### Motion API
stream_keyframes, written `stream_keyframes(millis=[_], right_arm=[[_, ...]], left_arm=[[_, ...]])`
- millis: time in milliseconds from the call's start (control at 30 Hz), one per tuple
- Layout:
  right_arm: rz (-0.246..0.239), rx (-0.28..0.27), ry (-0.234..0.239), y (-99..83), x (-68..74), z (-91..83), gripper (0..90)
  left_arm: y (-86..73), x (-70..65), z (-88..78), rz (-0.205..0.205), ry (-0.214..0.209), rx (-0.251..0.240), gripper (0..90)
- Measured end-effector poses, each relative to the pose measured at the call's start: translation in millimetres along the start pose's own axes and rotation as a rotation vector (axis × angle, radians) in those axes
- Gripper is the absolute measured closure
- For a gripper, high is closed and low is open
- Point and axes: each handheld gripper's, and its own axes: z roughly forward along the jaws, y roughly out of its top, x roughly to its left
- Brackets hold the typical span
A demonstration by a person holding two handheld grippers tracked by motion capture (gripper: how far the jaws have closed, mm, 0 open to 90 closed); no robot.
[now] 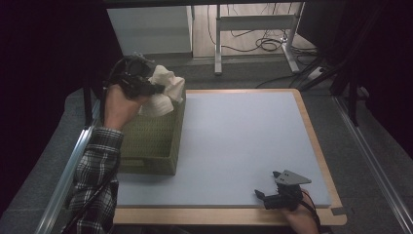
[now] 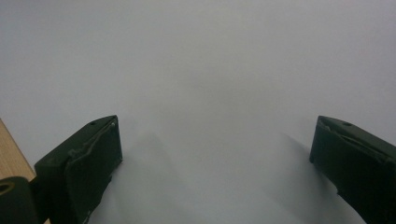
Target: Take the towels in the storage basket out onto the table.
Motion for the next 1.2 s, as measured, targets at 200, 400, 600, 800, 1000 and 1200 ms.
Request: stream_keyframes(millis=[200, 400, 600, 800, 1000, 1200], right_arm=[[0.002, 0.001, 0.001, 0.0, 0.1, -0.1, 2.3], [0.002, 0.001, 0.001, 0.0, 0.1, -0.1, 2.3], [0.001, 0.002, 0.001, 0.0, 0.0, -0.1, 2.3], [0.0, 0.003, -0.001, 0.0, 0.0, -0.2, 2.2], [0.001, 0.003, -0.001, 0.0, 0.1, -0.1, 2.2], [0.001, 0.002, -0.002, 0.0, 0.1, 0.0, 2.2]], left_arm=[[11.0, -16.6, 12.7, 0.04, -0.039, -0.013, 81.5], [18.3, -32.4, 29.5, 0.067, -0.071, -0.014, 81.5], [25.1, -50.2, 46.1, 0.097, -0.106, -0.015, 81.5], [30.2, -68.0, 64.2, 0.131, -0.135, -0.006, 81.5], [35.1, -89.8, 86.6, 0.153, -0.175, 0.0, 81.4], [36.5, -107.9, 105.3, 0.183, -0.193, 0.021, 81.4]])
